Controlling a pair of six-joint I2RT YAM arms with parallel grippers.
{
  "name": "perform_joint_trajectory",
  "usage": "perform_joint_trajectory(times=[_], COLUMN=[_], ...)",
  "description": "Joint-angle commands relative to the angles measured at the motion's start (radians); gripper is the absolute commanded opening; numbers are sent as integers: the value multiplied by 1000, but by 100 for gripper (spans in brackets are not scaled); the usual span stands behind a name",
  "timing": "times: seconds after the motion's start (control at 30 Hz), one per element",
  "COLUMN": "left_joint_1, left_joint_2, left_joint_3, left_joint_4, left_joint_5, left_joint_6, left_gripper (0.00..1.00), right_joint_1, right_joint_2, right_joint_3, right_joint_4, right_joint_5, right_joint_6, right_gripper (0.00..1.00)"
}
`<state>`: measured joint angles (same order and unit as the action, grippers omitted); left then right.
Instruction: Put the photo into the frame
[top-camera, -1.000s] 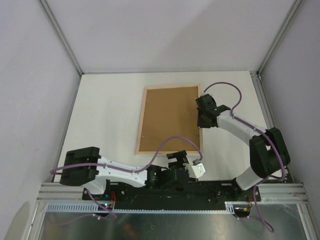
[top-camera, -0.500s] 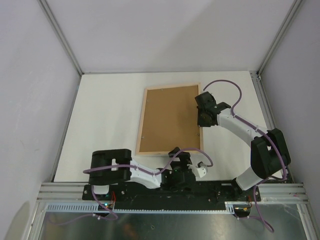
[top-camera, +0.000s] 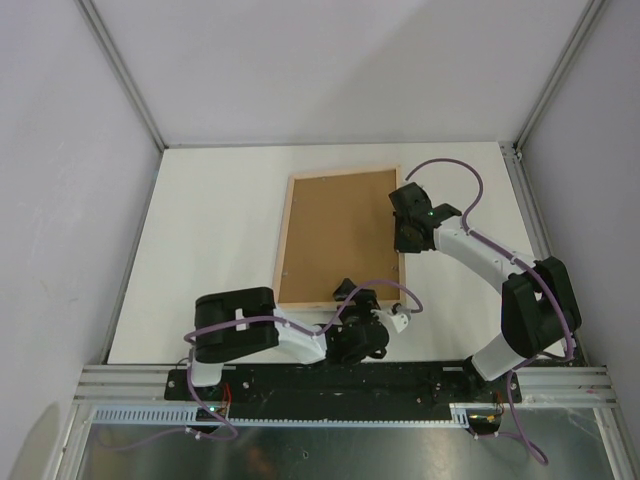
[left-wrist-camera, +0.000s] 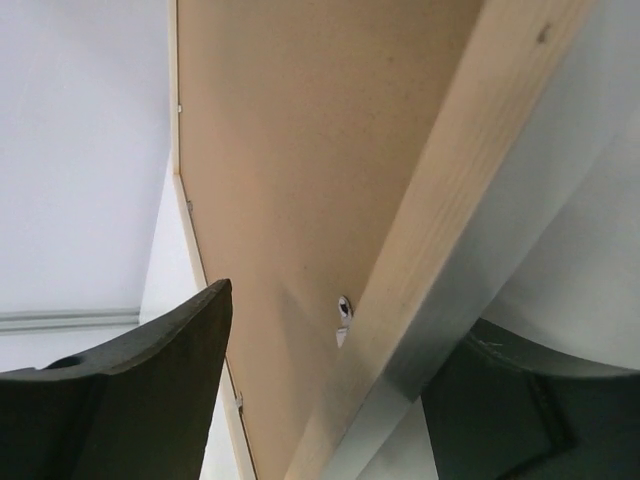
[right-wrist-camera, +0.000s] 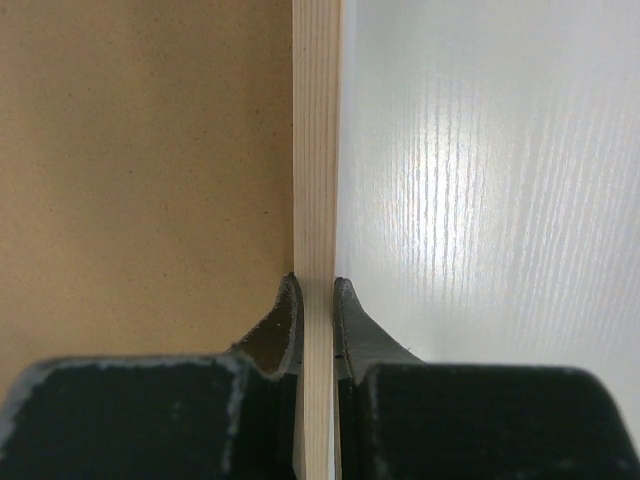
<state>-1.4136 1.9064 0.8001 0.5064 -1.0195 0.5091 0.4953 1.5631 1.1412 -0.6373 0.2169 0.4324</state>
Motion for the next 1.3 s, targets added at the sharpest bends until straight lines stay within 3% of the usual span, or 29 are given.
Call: perform_joint_trajectory(times=[0.0, 0.27, 0.37, 0.53, 0.67, 0.83, 1.07, 1.27], left_joint_1=[16, 20, 21, 31, 40, 41, 41, 49], left_joint_2=[18, -11, -23, -88, -142, -242, -410, -509], left_joint_3=[24, 41, 50, 57, 73, 101, 165, 290], left_joint_4=[104, 148, 154, 158, 158, 156, 146, -17], left_joint_5=[-46, -72, -80, -93, -106, -121, -68, 12], left_joint_6=[40, 80, 101, 115, 124, 124, 111, -19], left_gripper=[67, 14, 3, 0, 0, 0, 0, 0], right_joint_1=[9, 8, 2, -32, -61, -92, -158, -192], right_joint_2=[-57, -77, -100, -186, -282, -392, -473, -477], right_joint_3=[72, 72, 72, 72, 71, 71, 58, 17], right_joint_4=[39, 38, 37, 39, 53, 56, 89, 121], right_joint_5=[-21, -27, -25, -18, -22, 20, 52, 31], right_joint_6=[12, 10, 11, 10, 7, 28, 64, 95], right_gripper=[0, 0, 1, 40, 61, 70, 73, 73])
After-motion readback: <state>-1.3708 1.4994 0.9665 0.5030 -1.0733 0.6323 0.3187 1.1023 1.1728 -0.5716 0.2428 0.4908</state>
